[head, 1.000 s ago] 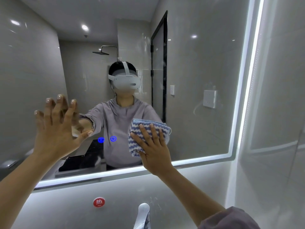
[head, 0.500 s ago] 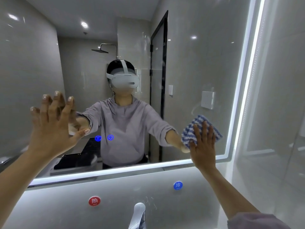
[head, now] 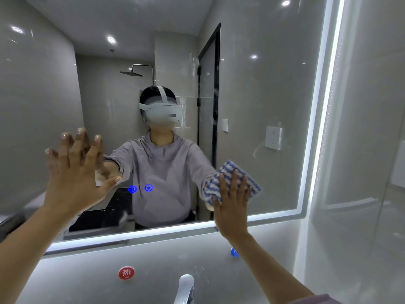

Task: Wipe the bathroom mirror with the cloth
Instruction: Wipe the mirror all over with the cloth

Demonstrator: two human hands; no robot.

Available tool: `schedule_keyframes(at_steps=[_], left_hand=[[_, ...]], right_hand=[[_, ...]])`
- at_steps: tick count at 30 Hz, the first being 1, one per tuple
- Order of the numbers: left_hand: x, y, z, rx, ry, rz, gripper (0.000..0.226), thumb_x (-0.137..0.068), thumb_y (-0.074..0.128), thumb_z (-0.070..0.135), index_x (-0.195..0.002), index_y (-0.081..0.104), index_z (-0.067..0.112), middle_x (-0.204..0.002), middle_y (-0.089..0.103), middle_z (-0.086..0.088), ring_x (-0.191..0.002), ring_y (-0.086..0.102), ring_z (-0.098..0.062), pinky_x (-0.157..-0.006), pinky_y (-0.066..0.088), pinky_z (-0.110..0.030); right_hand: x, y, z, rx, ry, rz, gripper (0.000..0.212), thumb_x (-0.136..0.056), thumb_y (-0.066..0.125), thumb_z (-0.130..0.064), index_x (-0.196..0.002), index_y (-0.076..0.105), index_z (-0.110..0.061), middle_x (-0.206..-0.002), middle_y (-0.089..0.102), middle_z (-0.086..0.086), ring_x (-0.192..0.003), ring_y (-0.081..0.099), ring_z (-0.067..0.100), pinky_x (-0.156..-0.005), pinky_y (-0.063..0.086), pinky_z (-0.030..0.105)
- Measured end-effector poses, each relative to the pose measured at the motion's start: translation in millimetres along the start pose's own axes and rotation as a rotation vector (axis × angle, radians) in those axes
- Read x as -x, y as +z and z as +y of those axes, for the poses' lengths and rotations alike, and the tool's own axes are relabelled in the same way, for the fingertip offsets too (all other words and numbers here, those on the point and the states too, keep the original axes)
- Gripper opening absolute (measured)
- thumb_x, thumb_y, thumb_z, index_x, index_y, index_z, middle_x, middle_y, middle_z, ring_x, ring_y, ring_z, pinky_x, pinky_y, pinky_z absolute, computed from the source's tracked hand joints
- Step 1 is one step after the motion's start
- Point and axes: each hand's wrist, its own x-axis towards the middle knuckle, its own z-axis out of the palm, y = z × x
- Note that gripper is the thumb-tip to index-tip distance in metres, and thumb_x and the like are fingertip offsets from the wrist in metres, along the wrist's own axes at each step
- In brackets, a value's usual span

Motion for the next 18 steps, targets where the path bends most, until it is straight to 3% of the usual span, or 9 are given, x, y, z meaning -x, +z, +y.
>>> schedule_keyframes(at_steps=[4, 8, 13, 18], left_hand=[[0, -4, 1, 0.014, -0.023, -0.029, 0.109, -0.071, 0.007, 0.088, -0.148, 0.024, 0.012, -0.156, 0.01, -0.021, -0.143, 0.004, -0.043, -0.108, 0.006, -0.067], [0, -6, 1, 0.021, -0.029, -0.043, 0.11, -0.071, 0.007, 0.088, -0.148, 0.025, 0.012, -0.156, 0.01, -0.021, -0.143, 0.004, -0.043, -0.107, 0.007, -0.068], [1, -9, 2, 0.006, -0.029, -0.053, 0.109, -0.071, 0.008, 0.088, -0.147, 0.027, 0.013, -0.155, 0.013, -0.021, -0.143, 0.008, -0.043, -0.106, 0.015, -0.067], [0, -13, 2, -0.026, -0.021, -0.041, 0.11, -0.07, 0.007, 0.088, -0.145, 0.031, 0.011, -0.155, 0.014, -0.021, -0.142, 0.011, -0.044, -0.105, 0.018, -0.068]], right_hand=[[-8, 11, -38, 0.045, -0.157, 0.009, 0.061, -0.101, 0.024, -0.04, -0.152, -0.006, -0.025, -0.159, -0.006, 0.011, -0.144, 0.0, 0.042, -0.114, 0.01, 0.063], [-13, 13, -53, 0.045, -0.185, 0.04, 0.064, -0.098, 0.032, -0.038, -0.152, -0.001, -0.029, -0.159, 0.007, 0.01, -0.145, 0.004, 0.039, -0.113, 0.013, 0.06], [-15, 9, -27, 0.09, -0.276, 0.002, 0.055, -0.101, 0.026, -0.043, -0.152, 0.011, -0.029, -0.161, -0.005, 0.002, -0.147, 0.0, 0.034, -0.117, 0.009, 0.055], [-13, -5, 30, 0.112, -0.179, -0.003, 0.054, -0.1, 0.024, -0.042, -0.151, 0.014, -0.026, -0.161, -0.002, 0.003, -0.146, 0.003, 0.036, -0.115, 0.012, 0.057]])
